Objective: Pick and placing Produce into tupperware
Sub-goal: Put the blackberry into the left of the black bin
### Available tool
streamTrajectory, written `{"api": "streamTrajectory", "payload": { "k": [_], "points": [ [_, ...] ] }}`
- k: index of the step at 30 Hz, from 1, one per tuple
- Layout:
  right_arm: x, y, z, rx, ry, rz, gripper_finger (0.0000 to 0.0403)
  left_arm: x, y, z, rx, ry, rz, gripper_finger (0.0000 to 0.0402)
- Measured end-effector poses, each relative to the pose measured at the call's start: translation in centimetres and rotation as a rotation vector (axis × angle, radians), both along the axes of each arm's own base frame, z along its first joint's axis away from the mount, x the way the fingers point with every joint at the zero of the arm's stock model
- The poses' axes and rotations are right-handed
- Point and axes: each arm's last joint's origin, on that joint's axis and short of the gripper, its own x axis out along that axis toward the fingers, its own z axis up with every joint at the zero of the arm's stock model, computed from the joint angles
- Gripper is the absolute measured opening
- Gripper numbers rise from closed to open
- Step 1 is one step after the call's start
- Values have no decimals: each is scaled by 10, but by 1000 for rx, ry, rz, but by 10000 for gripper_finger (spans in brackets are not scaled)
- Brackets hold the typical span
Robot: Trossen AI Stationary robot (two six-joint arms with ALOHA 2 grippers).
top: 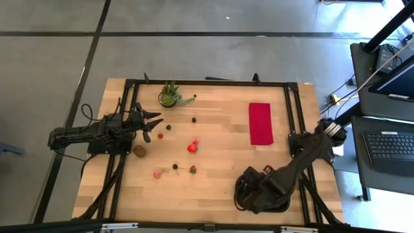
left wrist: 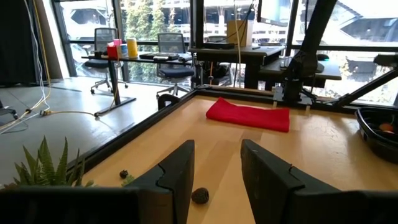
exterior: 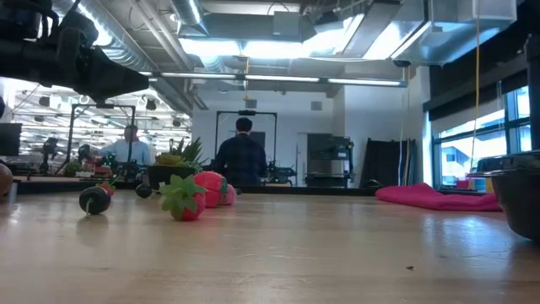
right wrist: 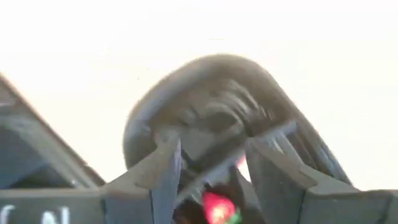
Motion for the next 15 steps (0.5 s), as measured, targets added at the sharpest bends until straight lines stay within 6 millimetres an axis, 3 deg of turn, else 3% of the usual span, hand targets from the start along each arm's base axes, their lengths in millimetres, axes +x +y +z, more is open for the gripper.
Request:
{"api": "streamTrajectory", "payload": {
  "k": [7, 15],
  "points": [
    [-7, -32, 40, -185, -224, 112, 184, 0, 0, 1, 2, -12, 1, 124],
    [-10, -82, 39, -227, -407, 242, 184, 0, 0, 4, 13, -35, 8, 124]
  ]
}}
